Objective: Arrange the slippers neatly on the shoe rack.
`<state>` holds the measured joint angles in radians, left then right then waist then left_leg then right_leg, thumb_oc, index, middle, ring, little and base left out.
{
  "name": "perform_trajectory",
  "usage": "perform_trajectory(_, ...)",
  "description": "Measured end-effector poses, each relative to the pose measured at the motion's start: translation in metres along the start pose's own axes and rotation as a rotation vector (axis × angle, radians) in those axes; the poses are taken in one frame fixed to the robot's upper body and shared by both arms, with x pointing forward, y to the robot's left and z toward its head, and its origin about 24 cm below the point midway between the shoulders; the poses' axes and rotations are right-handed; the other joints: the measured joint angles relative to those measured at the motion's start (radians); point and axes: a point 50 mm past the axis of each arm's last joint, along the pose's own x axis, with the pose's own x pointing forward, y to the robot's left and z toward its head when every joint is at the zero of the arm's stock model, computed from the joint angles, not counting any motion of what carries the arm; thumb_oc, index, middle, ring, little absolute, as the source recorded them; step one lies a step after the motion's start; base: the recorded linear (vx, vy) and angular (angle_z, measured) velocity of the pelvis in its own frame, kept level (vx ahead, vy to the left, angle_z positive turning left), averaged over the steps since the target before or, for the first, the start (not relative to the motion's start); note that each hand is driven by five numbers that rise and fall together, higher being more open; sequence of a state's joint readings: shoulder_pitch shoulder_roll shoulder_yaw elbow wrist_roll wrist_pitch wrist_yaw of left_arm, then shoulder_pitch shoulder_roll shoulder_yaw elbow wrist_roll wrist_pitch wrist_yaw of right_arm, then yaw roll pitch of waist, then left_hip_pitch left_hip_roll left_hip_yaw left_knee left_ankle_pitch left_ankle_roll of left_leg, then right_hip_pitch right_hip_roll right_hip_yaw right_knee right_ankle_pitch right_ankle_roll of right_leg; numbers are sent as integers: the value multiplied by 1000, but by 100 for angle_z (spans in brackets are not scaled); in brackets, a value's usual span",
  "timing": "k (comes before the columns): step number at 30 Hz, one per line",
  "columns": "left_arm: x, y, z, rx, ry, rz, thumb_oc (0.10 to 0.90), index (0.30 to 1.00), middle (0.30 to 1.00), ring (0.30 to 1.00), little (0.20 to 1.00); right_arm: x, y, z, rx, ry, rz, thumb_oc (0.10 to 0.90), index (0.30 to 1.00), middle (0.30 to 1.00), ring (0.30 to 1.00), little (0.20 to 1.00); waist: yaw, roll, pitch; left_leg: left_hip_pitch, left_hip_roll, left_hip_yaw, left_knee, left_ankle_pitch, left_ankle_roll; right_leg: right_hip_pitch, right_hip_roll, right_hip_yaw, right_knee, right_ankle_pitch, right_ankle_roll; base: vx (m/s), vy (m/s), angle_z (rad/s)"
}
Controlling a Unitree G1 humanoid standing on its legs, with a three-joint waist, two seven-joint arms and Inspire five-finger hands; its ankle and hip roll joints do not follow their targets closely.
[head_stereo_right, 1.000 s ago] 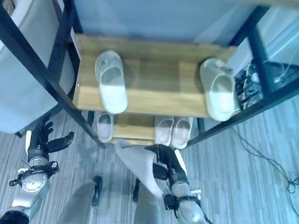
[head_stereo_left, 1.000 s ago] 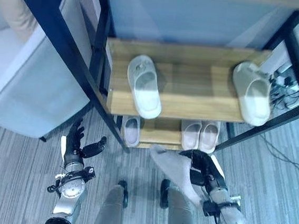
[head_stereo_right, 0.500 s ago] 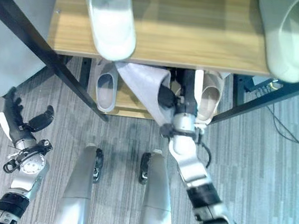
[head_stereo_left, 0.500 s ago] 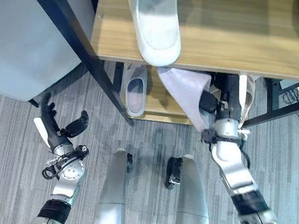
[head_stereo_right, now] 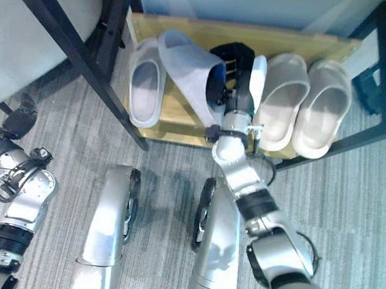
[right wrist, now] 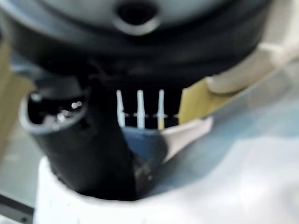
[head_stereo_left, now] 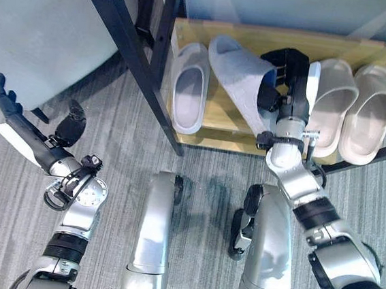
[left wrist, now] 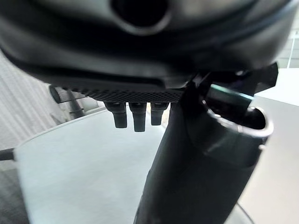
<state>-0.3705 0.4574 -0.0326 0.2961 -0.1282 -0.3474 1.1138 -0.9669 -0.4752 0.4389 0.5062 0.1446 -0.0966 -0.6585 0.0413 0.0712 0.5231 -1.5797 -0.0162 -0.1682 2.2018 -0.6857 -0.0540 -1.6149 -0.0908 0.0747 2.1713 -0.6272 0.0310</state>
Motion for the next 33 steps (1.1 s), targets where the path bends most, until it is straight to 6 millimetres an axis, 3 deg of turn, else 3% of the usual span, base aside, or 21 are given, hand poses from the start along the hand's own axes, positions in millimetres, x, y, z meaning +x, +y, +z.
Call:
perform_trajectory(6, -6, 6, -9, 5, 58, -5, 800, 900, 900, 900, 900, 11, 1, 14, 81, 5, -44, 400, 300, 300, 300, 300, 5, -17, 22, -5, 2, 5, 52, -31, 0, -2, -1, 13, 42, -23, 18, -5, -1, 1)
perform_trajectory(16, -13, 13, -15, -2, 82, -29, 800, 900, 900, 900, 900, 27, -10, 7, 98, 74, -146, 400, 300, 300, 300, 300, 47, -29, 29, 22, 14, 4, 51, -39, 10, 31, -1, 9, 25, -26, 16, -23, 11, -3)
perform_trajectory(33, -12, 9, -18, -41, 148, -55, 800, 900, 900, 900, 900, 20, 0, 11, 192, 97, -148, 400, 300, 300, 300, 300, 20, -34, 31, 23, 17, 7, 65, -59, 20, 39, 1, 10, 26, -30, 38, -1, 3, 0)
